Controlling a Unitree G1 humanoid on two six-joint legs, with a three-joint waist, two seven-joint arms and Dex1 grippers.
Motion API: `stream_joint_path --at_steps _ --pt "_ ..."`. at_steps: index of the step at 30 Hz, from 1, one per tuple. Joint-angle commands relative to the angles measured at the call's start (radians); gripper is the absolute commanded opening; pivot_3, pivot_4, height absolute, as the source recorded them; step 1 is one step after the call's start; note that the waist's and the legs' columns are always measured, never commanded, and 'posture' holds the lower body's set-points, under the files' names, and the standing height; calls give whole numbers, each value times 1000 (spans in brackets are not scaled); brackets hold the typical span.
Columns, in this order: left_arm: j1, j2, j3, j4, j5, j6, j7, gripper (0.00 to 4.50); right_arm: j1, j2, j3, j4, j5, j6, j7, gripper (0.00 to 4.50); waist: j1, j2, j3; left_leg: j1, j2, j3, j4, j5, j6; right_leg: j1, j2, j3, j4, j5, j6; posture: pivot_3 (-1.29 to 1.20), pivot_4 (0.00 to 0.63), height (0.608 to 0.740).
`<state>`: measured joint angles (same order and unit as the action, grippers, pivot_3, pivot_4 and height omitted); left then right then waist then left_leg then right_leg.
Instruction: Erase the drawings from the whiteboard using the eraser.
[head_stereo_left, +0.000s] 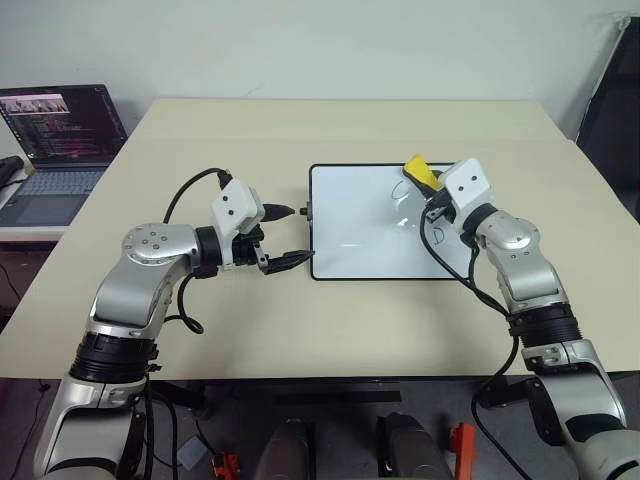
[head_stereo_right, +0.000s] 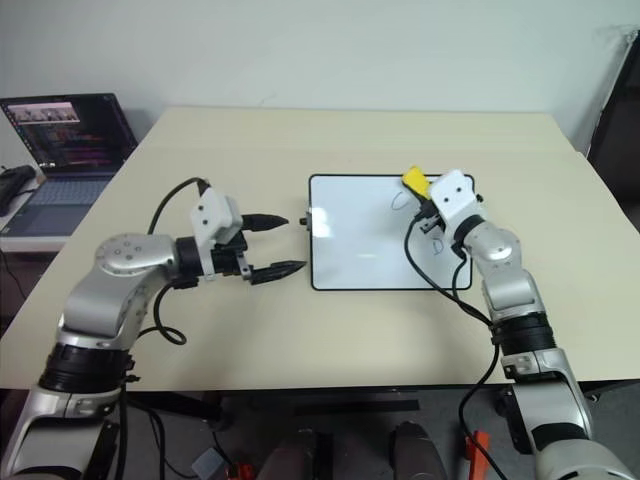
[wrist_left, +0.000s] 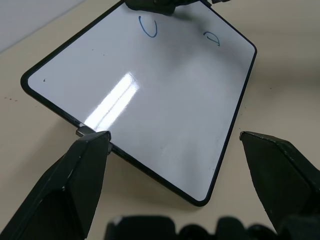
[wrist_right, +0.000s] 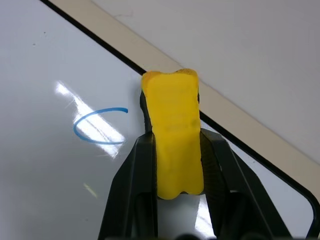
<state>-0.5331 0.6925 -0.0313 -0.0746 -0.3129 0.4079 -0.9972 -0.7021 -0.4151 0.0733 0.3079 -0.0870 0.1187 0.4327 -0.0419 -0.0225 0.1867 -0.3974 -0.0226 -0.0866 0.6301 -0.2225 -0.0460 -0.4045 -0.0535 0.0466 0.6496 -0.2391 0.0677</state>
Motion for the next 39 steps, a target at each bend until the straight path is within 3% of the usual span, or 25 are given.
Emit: stream_joint_path --at_steps 1,12,17,20,24,27,28,32,39 --pt "-4 13 31 -31 -9 -9 8 4500 23 24 46 19 -20 58 20 850 -5 -1 -1 1 0 0 0 0 0 0 0 0 0 0 0 0 150 740" --pt "-9 8 27 -25 -11 -10 10 4500 104 129 189 -132 -16 243 128 829 -26 -4 -3 19 3 1 0 2 2 11 4 2 10 -4 -1 0 150 740" --pt "-13 8 25 -26 -11 -9 9 4500 100 113 171 -158 -8 259 136 828 -19 -4 -3 24 3 0 0 2 2 17 4 2 10 -7 -7 0 150 740" --pt "-18 10 26 -23 -12 -9 6 4500 95 87 107 -246 78 277 201 805 -16 -4 -3 23 3 -1 0 2 2 16 4 1 10 -6 -5 0 150 740" --pt "-22 15 28 -18 -13 -10 0 4500 95 5 50 -402 193 374 313 803 -12 -3 -2 14 2 -3 0 2 2 10 3 -1 8 -5 -2 0 150 740" --pt "-24 23 29 -17 -15 -9 -8 4500 148 -168 -19 -589 328 443 494 803 -8 -3 -2 10 1 -5 -2 1 1 7 2 -2 8 -4 -3 0 150 740" --pt "-25 27 31 -10 -15 -11 -12 4500 192 -280 -68 -608 335 445 556 803 -5 -3 -2 6 1 -5 -2 1 1 3 1 -3 8 -4 -3 0 150 740" --pt "-18 46 36 10 -9 -19 -25 4500 323 -553 -194 -573 315 430 635 801 13 -3 -1 -3 -2 -7 -1 0 0 -2 -1 -6 3 -4 -3 0 150 740" --pt "-9 62 37 27 -1 -33 -49 4500 395 -715 -271 -453 289 341 673 797 -2 -2 -1 -2 1 -2 -2 0 0 -1 0 -4 -2 -5 -2 0 150 740"
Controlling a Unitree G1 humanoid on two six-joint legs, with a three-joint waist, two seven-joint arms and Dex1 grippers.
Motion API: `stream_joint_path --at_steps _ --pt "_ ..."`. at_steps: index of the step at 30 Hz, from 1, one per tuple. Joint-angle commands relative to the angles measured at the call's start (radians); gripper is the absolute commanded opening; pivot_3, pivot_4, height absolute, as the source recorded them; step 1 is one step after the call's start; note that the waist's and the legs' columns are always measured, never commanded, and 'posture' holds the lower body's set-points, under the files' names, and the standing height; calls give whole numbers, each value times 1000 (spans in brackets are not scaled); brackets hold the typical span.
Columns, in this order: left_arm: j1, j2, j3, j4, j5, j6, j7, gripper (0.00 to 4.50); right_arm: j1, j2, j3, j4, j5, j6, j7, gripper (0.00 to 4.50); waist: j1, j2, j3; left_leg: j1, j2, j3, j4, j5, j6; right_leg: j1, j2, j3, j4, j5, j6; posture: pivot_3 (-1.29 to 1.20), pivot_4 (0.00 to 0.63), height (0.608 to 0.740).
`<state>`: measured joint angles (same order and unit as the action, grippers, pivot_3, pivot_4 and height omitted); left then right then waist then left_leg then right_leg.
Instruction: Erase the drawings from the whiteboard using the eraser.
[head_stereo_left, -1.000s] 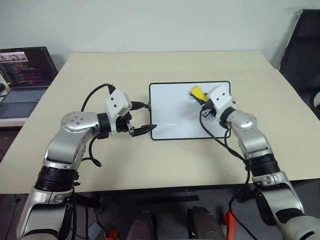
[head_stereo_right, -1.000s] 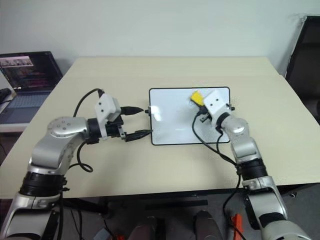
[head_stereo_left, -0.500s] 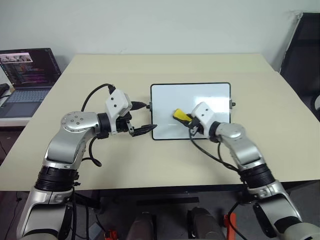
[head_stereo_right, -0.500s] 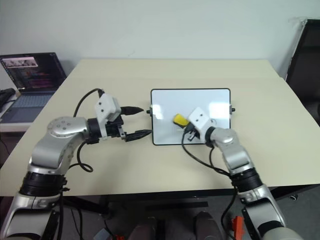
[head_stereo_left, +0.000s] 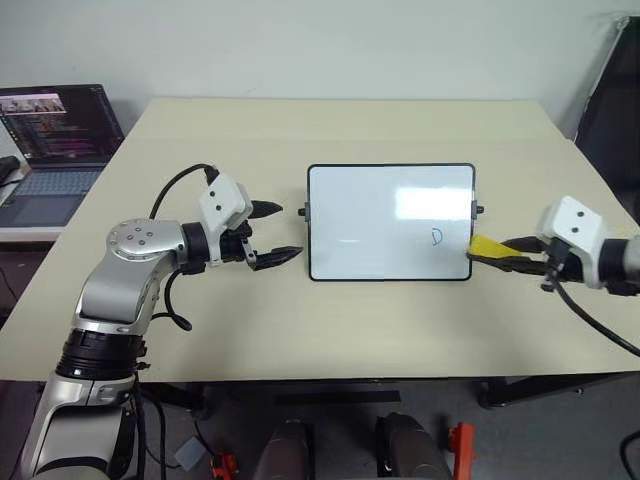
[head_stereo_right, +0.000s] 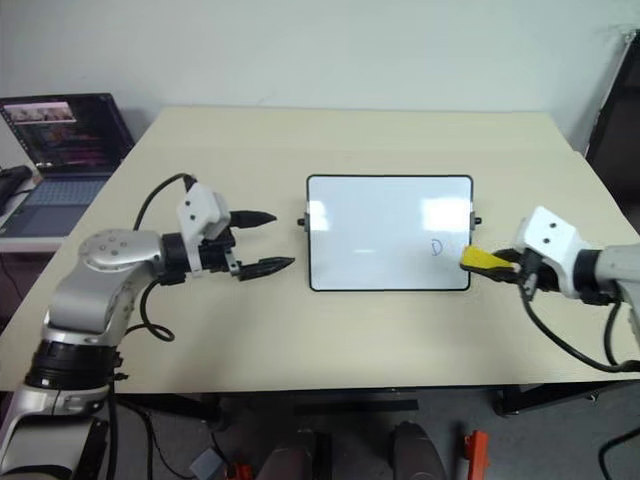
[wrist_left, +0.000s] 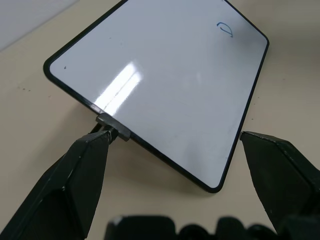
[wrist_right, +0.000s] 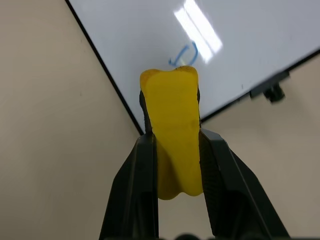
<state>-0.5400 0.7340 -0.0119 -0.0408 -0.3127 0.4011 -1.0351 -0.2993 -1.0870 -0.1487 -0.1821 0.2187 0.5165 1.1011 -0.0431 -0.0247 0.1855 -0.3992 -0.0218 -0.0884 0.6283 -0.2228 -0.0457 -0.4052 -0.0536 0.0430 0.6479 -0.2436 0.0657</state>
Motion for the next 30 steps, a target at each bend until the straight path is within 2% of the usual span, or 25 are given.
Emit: stream_joint_path --at_steps 1,8,20,30 --pt "0 25 17 -6 2 -26 -16 4500 -9 -53 -49 57 -23 -72 3 797 0 0 0 0 0 1 0 0 0 0 0 0 0 0 1 0 150 740" --pt "29 63 48 -29 -10 -20 -30 4500 -30 -60 -51 125 -21 -129 -5 797 1 0 0 0 0 1 1 0 0 0 0 1 0 1 1 0 150 740" --pt "32 62 47 -37 -11 -19 -17 4500 -151 -16 10 206 -51 -164 -51 797 3 1 0 0 0 1 1 0 0 0 0 1 0 1 1 0 150 740" --pt "32 59 44 -38 -13 -21 -20 4500 -155 7 24 174 -32 -151 -44 797 4 1 0 0 0 1 1 0 0 0 0 1 0 1 1 0 150 740"
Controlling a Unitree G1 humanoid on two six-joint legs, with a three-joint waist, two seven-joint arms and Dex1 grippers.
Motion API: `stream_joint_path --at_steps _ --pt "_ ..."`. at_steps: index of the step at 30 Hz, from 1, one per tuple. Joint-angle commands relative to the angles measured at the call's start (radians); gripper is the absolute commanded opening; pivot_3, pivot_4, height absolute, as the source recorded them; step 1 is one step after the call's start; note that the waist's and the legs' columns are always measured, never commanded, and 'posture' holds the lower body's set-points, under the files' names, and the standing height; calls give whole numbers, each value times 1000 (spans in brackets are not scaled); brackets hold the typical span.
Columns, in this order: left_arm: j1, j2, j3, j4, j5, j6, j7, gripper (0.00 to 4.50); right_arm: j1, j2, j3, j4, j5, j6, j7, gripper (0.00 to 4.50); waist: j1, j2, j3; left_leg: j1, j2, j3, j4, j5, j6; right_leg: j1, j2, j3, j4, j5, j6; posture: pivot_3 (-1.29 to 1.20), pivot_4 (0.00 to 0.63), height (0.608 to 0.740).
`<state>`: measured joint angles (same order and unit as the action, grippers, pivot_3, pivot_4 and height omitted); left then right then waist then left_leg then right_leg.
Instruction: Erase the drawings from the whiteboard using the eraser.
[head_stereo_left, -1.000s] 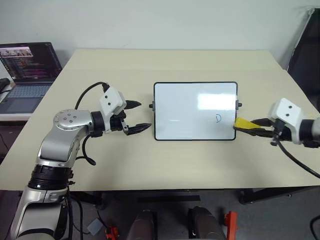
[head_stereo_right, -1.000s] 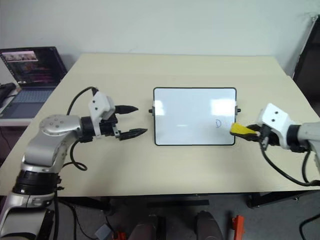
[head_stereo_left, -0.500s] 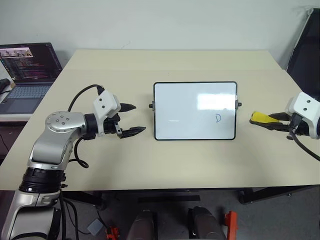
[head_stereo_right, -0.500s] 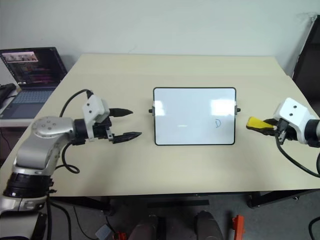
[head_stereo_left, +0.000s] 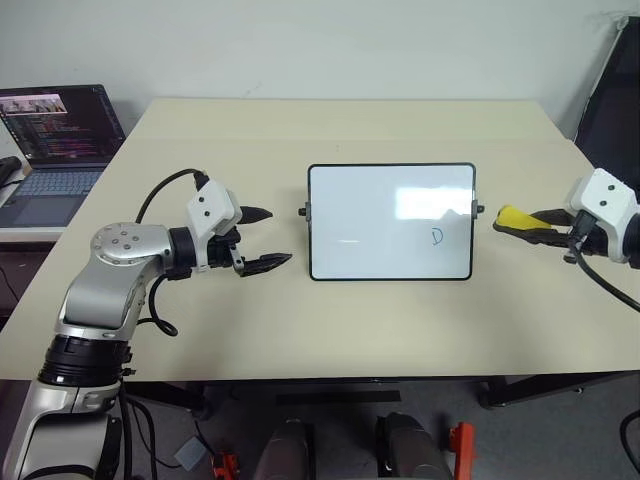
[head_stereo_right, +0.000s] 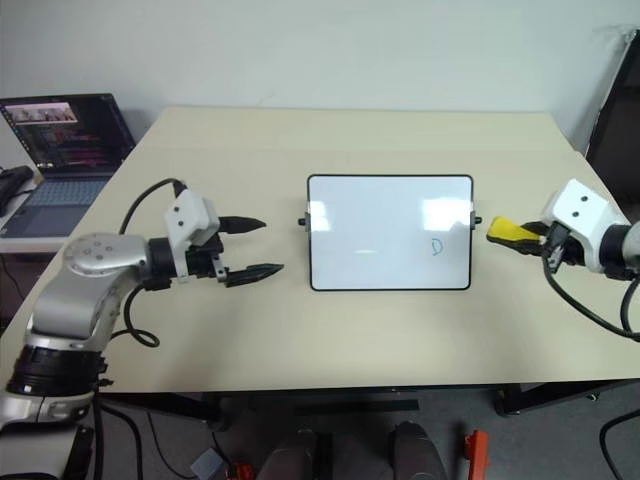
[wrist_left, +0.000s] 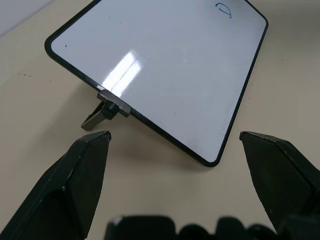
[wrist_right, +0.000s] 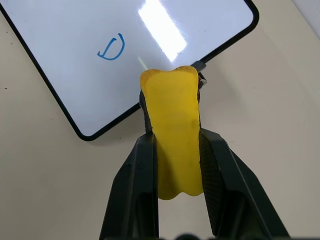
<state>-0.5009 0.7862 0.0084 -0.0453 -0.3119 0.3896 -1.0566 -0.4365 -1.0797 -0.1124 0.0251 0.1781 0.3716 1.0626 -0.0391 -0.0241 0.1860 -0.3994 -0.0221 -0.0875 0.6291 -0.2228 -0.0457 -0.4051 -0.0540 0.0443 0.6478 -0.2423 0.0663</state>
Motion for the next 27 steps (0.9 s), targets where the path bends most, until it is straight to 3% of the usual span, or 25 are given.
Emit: stream_joint_path --at_steps 1,4,7,12,21,27 --pt "-7 6 23 -33 -14 -10 1 4500 -19 4 -12 -39 12 -5 -3 797 0 0 0 0 0 0 0 0 0 0 0 0 0 0 0 0 150 740" --pt "-7 5 21 -32 -14 -10 -1 4500 -43 49 -6 -72 35 -5 -15 797 -1 0 0 0 0 0 0 0 0 0 0 0 0 0 0 0 150 740" --pt "-11 -7 13 -35 -13 -8 5 4500 -124 224 11 -119 73 6 -121 797 -14 0 0 1 1 1 0 0 0 0 1 1 1 0 0 0 150 740" --pt "-9 -20 13 -43 -13 -2 13 4500 -131 380 20 -8 13 -46 -273 797 -7 0 0 0 0 0 1 0 0 0 1 0 2 1 0 0 150 740" --pt "-15 -21 13 -39 -13 1 12 4500 -114 416 34 233 -89 -209 -395 797 7 0 0 0 -1 0 0 0 0 0 0 1 1 2 1 0 150 740" --pt "-16 -26 12 -55 -18 15 15 4500 -38 450 112 226 -111 -215 -363 796 3 -1 0 1 0 0 1 0 0 1 0 1 1 2 1 0 150 740"
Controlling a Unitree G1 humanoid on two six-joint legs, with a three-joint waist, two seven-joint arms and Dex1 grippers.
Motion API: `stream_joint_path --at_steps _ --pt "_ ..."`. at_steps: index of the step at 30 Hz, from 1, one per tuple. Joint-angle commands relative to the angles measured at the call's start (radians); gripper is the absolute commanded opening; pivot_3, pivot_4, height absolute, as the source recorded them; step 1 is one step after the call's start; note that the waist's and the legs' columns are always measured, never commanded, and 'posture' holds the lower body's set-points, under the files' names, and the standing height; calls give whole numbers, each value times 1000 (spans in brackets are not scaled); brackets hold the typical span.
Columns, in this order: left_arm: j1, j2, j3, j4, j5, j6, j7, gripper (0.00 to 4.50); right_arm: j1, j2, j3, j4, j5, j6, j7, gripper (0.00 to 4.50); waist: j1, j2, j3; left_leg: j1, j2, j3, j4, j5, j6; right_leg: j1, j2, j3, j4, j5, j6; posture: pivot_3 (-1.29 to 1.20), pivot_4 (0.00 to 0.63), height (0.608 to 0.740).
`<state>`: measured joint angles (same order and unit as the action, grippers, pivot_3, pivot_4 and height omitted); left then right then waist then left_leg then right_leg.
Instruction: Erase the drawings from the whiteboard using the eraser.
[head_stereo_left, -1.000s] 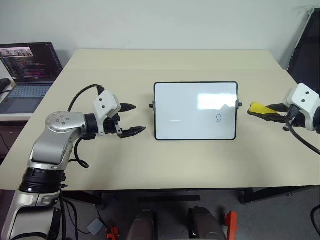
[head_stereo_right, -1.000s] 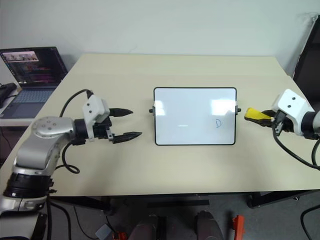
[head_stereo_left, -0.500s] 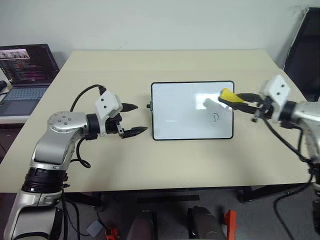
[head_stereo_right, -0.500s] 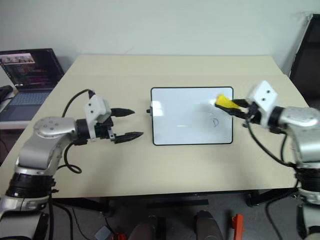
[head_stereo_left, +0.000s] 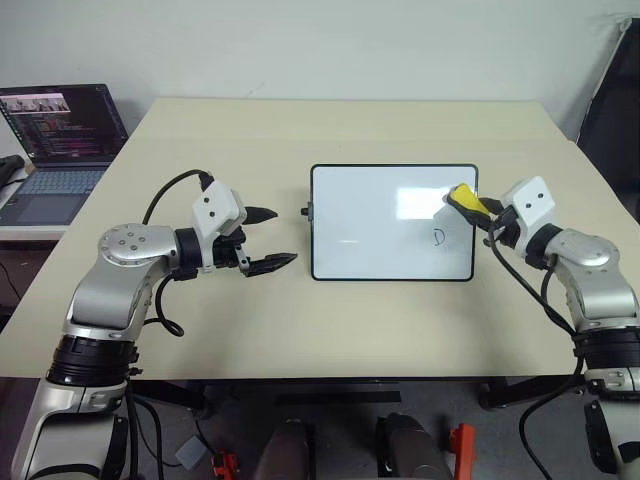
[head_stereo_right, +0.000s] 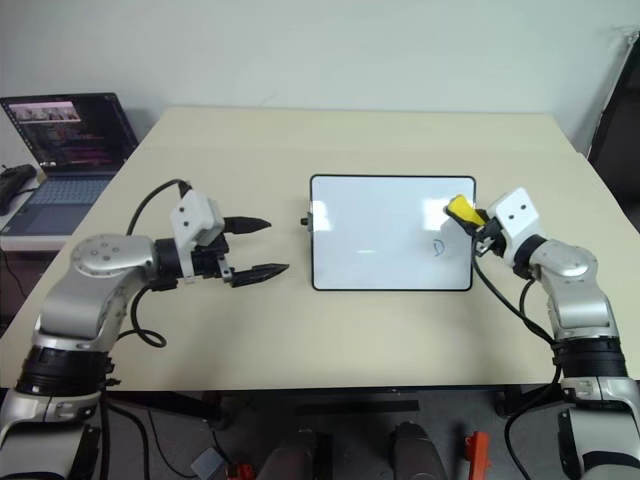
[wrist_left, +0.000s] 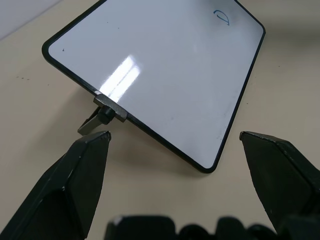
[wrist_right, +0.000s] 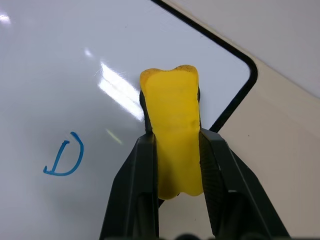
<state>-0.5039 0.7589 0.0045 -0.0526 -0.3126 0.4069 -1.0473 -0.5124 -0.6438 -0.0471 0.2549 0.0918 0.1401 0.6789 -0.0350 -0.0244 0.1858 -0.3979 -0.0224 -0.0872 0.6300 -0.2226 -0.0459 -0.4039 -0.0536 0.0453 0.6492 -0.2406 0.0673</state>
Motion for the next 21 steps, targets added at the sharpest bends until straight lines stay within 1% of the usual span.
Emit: stream_joint_path --at_steps 1,5,7,8,9,12,15,18,21 --pt "-12 2 16 -48 -18 -1 6 4500 50 20 62 -15 -24 27 31 796 -3 -1 -1 0 0 0 0 0 0 0 0 0 0 0 0 0 150 740" --pt "-10 2 15 -54 -20 4 7 4500 88 37 111 -44 -28 49 60 680 -17 -2 -1 4 1 1 1 0 1 4 1 1 0 2 0 0 150 740" --pt "-12 2 15 -54 -21 5 7 4500 95 44 129 -47 -38 47 57 680 -23 -2 -1 12 1 1 1 1 1 11 1 1 -1 0 3 0 150 740" --pt "-13 2 15 -54 -21 6 7 4500 100 47 137 -51 -38 49 62 680 -24 -2 -1 18 1 1 0 0 1 17 1 1 -1 -1 3 0 150 740" --pt "-14 2 15 -54 -21 6 7 4500 105 49 145 -56 -38 52 68 680 -23 -2 -1 20 2 1 0 0 1 19 1 1 -2 -2 1 0 150 740" --pt "-16 5 16 -52 -21 6 3 4500 132 43 177 -93 -36 76 106 680 -23 -2 -1 21 2 1 0 1 2 20 1 1 -1 -3 -2 0 150 740" --pt "-17 6 15 -53 -21 7 2 4500 159 32 194 -130 -30 96 135 677 -22 -2 -2 21 2 1 0 1 2 20 1 1 -1 -1 1 0 150 740" --pt "-23 5 13 -46 -20 6 0 4500 165 24 183 -157 -24 107 139 673 -23 -2 -1 21 2 1 0 1 2 20 1 1 -2 0 3 0 150 740" --pt "-27 4 11 -41 -18 4 -2 4500 141 22 146 -165 -15 106 111 673 -21 -2 -1 20 2 0 0 1 2 19 1 0 -2 0 3 0 150 740"
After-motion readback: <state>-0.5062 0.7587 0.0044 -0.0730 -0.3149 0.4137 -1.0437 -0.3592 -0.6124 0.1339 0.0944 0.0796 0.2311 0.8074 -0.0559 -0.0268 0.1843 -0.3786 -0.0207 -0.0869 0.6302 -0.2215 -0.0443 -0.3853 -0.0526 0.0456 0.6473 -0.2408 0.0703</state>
